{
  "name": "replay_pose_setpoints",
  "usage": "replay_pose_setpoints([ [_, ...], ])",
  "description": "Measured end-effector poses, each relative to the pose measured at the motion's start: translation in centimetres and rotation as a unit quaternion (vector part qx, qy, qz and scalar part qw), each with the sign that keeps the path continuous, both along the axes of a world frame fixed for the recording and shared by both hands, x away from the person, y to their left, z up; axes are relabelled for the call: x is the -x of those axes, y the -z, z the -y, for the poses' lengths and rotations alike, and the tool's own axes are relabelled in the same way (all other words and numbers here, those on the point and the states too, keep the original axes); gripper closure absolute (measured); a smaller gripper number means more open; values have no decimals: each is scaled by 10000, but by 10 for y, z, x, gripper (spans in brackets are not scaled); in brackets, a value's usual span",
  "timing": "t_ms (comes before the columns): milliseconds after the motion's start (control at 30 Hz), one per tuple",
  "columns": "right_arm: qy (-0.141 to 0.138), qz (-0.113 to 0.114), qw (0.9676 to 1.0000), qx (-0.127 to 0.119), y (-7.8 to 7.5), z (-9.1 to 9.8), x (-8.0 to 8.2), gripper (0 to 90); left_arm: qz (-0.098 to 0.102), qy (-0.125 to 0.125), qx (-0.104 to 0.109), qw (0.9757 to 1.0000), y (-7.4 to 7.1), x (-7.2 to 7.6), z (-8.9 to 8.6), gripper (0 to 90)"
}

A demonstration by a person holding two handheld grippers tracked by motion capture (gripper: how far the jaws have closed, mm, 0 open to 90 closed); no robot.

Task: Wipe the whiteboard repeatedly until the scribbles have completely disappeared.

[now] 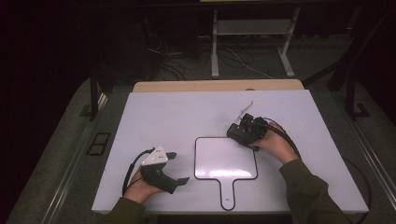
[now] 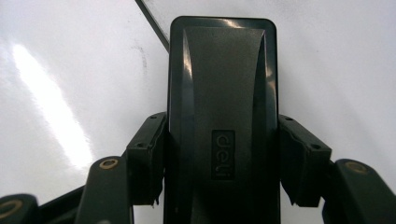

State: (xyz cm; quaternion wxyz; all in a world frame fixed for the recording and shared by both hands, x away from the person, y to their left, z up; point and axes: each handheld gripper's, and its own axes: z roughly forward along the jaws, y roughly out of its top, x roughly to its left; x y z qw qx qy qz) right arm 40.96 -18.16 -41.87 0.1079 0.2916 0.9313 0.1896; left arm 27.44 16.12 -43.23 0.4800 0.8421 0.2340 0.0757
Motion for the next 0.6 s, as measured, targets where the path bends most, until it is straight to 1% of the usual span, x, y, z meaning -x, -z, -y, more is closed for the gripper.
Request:
replay_pose_setpoints([
  [67, 83, -58, 9998, -154, -2, 3, 0, 386, -3, 2, 3, 10000, 0, 0, 0, 0],
  [167, 123, -108, 9992, -376, -5, 6, 2, 386, -8, -7, 4, 10000, 0, 0, 1, 0],
  [267, 151, -120, 9986, -502, -10, 8, 2, 386, -20, -21, 15, 10000, 0, 0, 1, 0],
  [367, 197, -147, 9971, -715, -15, 10, 0, 386, -22, -19, 11, 10000, 0, 0, 1, 0],
  [433, 213, -153, 9966, -786, -17, 9, -2, 386, -21, -11, 2, 10000, 1, 0, 1, 0],
  [533, 245, -148, 9963, -805, -21, 7, -7, 387, -14, -8, 3, 10000, 0, 1, 1, 0],
  [600, 271, -160, 9957, -875, -24, 6, -11, 386, -11, -1, -3, 10000, 0, 1, 1, 0],
])
